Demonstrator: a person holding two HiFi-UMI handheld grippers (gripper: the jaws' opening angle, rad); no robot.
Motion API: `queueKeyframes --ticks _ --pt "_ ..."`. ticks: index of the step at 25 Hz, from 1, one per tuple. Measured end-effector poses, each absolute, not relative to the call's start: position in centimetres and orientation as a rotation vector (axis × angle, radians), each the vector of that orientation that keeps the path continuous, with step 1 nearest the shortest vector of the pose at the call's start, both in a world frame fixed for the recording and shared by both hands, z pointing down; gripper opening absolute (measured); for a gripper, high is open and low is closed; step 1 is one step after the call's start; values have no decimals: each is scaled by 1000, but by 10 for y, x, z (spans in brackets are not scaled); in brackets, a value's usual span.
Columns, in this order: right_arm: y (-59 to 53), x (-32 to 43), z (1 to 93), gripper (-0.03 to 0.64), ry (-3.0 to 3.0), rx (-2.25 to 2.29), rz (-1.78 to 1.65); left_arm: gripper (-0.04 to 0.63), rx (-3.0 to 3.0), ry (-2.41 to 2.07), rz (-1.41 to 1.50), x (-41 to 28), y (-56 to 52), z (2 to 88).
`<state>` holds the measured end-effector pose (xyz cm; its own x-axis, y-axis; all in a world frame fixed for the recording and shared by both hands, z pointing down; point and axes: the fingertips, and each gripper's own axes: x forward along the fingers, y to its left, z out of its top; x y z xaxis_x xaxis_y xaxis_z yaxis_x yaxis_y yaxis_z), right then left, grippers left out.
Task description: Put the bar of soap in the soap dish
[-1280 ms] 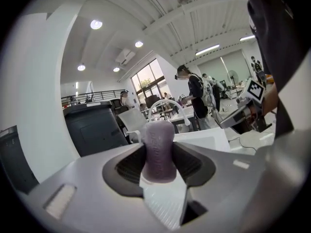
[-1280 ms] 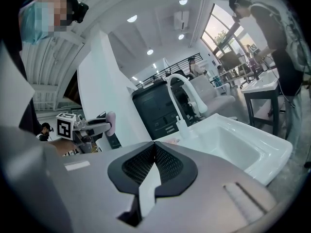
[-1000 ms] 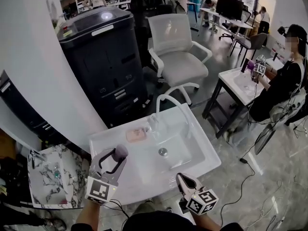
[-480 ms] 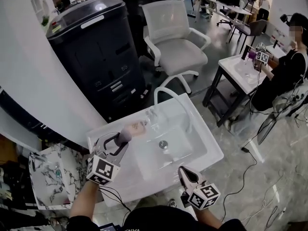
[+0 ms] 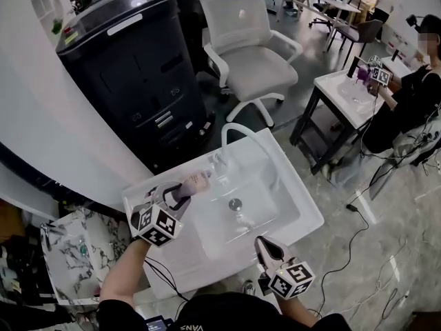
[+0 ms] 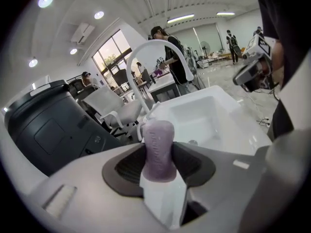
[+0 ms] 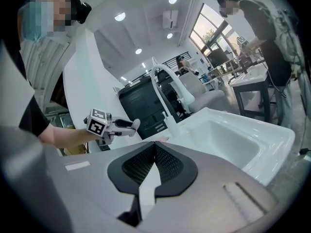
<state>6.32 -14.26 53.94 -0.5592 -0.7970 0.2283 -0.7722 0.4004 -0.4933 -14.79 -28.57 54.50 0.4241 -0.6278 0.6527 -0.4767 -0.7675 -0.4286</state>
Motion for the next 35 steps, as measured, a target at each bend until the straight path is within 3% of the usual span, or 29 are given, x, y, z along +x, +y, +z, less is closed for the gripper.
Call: queueKeyframes --ticks 35 --pt "-163 46 567 0 2540 -1546 -988 225 -2385 633 -1671 -143 -354 678"
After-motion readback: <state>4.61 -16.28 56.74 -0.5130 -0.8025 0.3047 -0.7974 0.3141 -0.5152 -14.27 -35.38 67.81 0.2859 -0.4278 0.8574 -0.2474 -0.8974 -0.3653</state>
